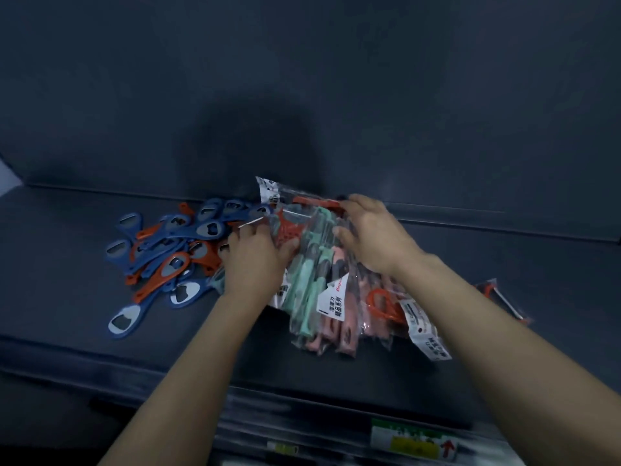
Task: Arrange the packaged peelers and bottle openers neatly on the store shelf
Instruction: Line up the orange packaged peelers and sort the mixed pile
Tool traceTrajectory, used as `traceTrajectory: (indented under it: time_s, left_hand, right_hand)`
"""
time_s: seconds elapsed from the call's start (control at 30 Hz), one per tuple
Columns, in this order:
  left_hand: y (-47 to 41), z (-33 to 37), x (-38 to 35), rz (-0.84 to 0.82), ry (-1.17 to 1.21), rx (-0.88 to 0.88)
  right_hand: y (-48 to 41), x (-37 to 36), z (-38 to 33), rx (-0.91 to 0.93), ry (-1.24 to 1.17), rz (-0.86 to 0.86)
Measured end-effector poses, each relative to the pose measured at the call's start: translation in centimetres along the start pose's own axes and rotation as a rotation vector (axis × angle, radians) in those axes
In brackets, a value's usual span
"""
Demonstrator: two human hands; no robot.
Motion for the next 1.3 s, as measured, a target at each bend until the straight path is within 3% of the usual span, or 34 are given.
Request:
traceTrajectory:
  time_s: [0.23, 0.6, 0.7, 0.8, 1.1, 1.3]
  left_hand:
    - [0.9, 0.0, 0.3, 0.005, 0.054, 0.066]
    - [1.6, 0.1, 1.5, 0.151, 0.372, 0.136]
    - [1.5, -0.3, 1.9, 0.097, 0.491, 0.191]
    - [1.4, -0.6, 1.8, 0.071, 0.463, 0.205]
    - [4.8, 2.7, 1.9, 0.111, 0.386, -0.096]
    - [6.0, 3.0, 2.0, 0.108, 0.357, -0.208]
  right_hand:
    - [-4.4, -1.5, -0.2, -0.062, 0.017, -0.09]
    - [-3.7, 0.3, 1.1, -0.1, -0.076, 0.164]
    - [-2.8, 1.2, 1.7, -0.089, -0.112, 0.211]
    - [-1.8, 1.6, 1.8, -0.063, -0.124, 0.213]
    - [1.9, 1.3, 2.5, -0.112, -0.165, 0.197]
    - [4.7, 1.1, 3.9, -0.34, -0.24, 0.268]
Point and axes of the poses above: each hand's wrist, its own y-axis away from the middle knuckle, its own x-axis out of the back of the hand, z = x × y, the point moved 2 cm from there along -y, towards the middle knuckle, and after that the axes turned 3 degrees about -y, right-handed, at the moved point
